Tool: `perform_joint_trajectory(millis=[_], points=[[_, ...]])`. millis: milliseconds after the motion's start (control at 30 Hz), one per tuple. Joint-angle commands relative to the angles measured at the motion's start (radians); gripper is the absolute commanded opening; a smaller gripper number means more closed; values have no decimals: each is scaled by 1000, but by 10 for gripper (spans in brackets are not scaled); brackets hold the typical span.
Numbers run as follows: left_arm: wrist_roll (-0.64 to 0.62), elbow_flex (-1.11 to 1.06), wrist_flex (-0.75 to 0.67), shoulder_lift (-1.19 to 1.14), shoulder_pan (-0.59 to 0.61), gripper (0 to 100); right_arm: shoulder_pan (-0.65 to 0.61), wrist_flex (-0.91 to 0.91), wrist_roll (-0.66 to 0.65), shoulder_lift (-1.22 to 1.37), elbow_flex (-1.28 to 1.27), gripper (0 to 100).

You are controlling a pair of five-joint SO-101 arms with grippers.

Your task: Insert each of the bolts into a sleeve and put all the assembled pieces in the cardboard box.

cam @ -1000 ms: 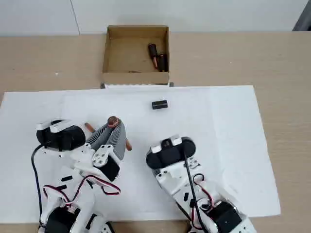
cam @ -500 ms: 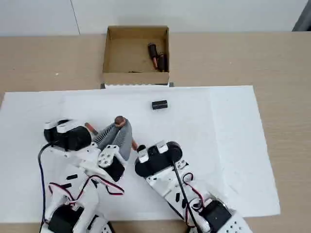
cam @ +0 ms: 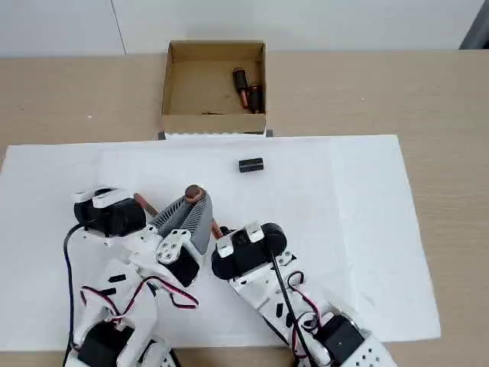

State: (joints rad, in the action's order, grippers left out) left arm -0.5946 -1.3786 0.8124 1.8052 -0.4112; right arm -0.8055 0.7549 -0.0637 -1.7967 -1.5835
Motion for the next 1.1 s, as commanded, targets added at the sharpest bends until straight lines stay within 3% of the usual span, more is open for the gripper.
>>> perform_joint_trajectory(millis=[0,800,1067], points=[[-6,-10,-52,11,0,5,-8,-28,-8,-5,18,4],[-6,-42,-94,11,0,5,-1,-28,-3,-5,55,3],[-6,-53,64,11,-6,5,-1,-111,-8,-5,52,3]])
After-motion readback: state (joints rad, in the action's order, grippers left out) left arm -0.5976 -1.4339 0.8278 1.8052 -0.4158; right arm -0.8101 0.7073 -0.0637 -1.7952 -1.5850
